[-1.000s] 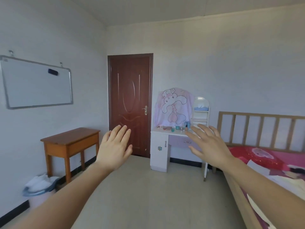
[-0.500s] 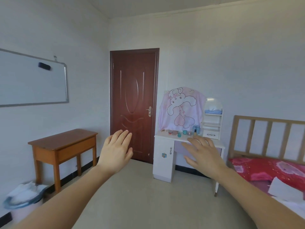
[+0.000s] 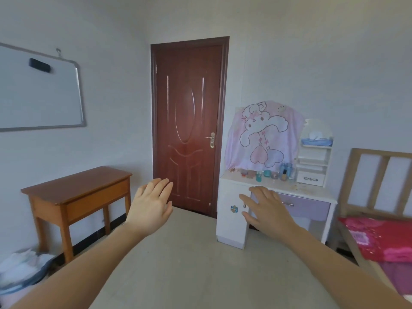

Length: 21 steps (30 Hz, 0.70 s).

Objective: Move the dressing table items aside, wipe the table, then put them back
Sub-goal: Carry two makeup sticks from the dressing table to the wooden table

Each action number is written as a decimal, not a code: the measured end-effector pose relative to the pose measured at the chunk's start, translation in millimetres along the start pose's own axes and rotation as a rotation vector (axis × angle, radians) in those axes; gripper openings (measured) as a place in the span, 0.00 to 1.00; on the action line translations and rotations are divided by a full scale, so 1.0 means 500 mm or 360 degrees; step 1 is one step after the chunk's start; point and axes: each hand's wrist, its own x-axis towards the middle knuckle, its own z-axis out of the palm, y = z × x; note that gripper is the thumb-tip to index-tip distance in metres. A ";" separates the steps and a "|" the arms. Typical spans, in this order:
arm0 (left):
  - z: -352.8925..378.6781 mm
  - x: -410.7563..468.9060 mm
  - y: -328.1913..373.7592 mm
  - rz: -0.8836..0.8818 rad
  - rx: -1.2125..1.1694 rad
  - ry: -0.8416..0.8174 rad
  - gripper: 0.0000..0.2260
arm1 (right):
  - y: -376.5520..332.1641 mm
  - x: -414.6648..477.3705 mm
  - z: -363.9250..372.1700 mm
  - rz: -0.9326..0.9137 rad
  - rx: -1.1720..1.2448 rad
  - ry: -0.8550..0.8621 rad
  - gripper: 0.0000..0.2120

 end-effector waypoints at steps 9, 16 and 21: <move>0.302 0.242 -0.059 -0.0030 -0.0153 0.0030 0.22 | 0.115 0.121 0.273 0.0012 -0.0017 -0.0013 0.17; 0.556 0.413 0.015 0.0023 -0.0283 -0.0002 0.22 | 0.280 0.142 0.477 0.0061 -0.0154 -0.0199 0.20; 0.691 0.589 0.061 0.0028 -0.0263 0.0027 0.22 | 0.415 0.188 0.661 0.0063 -0.0076 -0.0283 0.20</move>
